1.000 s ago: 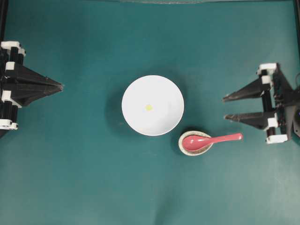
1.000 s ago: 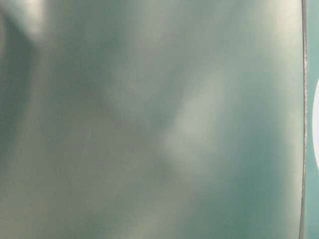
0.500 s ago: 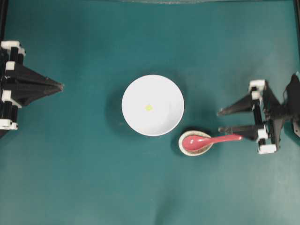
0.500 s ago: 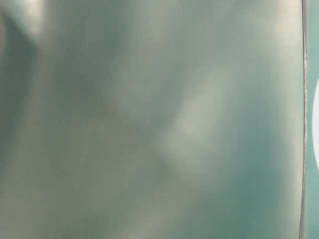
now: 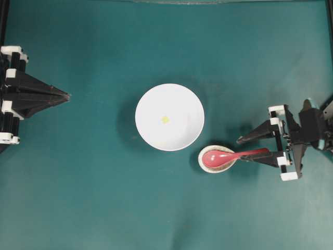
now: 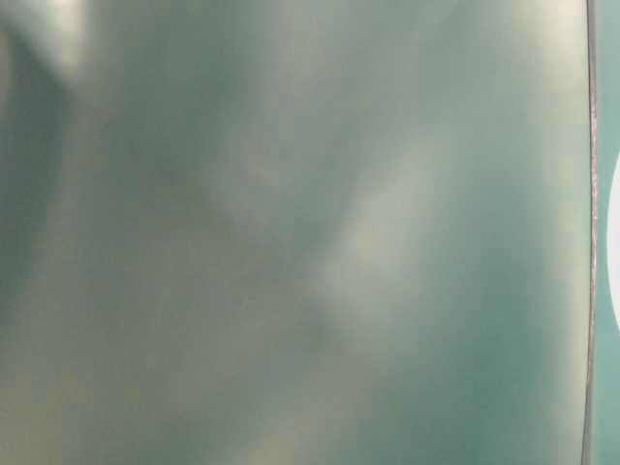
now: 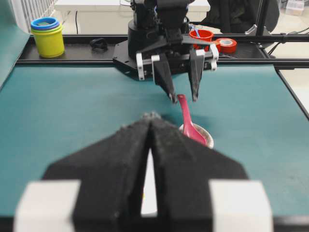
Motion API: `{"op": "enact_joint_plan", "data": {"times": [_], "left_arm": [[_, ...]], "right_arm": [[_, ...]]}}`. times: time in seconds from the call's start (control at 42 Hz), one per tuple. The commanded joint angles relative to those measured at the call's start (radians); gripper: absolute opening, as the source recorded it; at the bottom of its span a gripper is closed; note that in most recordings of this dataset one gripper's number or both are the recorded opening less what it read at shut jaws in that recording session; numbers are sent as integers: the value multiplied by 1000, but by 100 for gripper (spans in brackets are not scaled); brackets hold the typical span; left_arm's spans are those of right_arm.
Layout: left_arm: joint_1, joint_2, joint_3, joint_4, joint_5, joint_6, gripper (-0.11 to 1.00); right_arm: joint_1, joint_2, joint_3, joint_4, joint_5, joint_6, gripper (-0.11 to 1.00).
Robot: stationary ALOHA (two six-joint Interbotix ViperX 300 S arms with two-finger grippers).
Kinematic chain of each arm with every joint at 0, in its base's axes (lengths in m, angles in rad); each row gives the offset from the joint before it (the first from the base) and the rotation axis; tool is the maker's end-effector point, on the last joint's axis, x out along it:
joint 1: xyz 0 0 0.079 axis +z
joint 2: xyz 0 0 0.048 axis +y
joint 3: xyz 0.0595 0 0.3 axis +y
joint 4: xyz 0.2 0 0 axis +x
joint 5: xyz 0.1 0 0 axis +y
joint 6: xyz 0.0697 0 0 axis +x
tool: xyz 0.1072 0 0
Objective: Scoop the yellow hexagonal prism block from the bowl with a spoon using the right arm.
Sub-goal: 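Close the right gripper on the red spoon handle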
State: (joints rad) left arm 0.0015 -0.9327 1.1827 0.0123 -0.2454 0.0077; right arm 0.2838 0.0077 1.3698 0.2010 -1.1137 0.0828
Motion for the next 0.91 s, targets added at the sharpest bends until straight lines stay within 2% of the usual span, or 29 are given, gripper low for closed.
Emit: {"op": "enact_joint_plan", "data": {"times": [0.0,0.167,0.453,0.881], "left_arm": [[0,5,-12,2,-3,2,0],[0,5,-12,2,-3,0,0],[0,5,-12,2,-3,0,0],[0,3,-14,2,15,0,0]], "right_arm": [[12,29,-9,3,-31,0,53],[26,92,-8,5,-75,0,53],[28,160,-21,5,-83,2,53],[38,167,-14,5,-80,11,53]]}}
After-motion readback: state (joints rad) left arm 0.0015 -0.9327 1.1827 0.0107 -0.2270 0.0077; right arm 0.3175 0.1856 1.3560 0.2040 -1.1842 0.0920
